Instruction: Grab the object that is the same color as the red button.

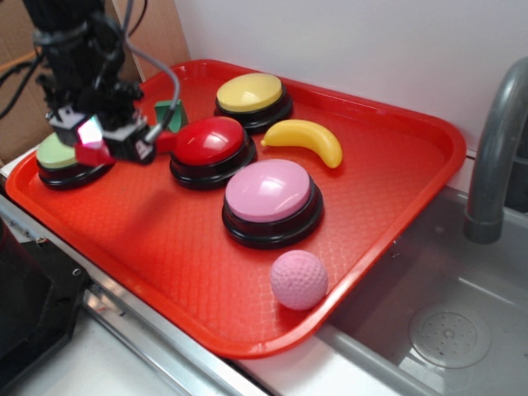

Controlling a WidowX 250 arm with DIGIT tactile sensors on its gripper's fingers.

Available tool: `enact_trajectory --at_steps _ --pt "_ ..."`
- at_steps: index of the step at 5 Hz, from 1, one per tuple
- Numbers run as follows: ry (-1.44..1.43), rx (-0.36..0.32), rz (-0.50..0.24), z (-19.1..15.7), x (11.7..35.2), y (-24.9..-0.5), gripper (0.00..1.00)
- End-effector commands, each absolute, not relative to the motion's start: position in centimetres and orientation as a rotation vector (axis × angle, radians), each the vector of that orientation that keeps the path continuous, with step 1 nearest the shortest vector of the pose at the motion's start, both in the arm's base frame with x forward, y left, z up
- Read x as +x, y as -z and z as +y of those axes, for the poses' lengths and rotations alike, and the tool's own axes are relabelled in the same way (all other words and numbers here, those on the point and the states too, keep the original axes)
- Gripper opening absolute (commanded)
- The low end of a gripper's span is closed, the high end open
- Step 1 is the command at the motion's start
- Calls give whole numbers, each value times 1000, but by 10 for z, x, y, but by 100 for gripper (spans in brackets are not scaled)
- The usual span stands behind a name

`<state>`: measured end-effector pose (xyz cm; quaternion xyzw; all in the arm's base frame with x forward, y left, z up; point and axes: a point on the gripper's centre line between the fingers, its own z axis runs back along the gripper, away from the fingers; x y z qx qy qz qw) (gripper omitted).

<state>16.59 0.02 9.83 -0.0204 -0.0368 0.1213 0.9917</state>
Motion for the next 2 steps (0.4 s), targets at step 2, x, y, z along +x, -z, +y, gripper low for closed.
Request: enact_trajectory --at_steps 2 --pt "-129 -81 -110 -21 168 -143 0"
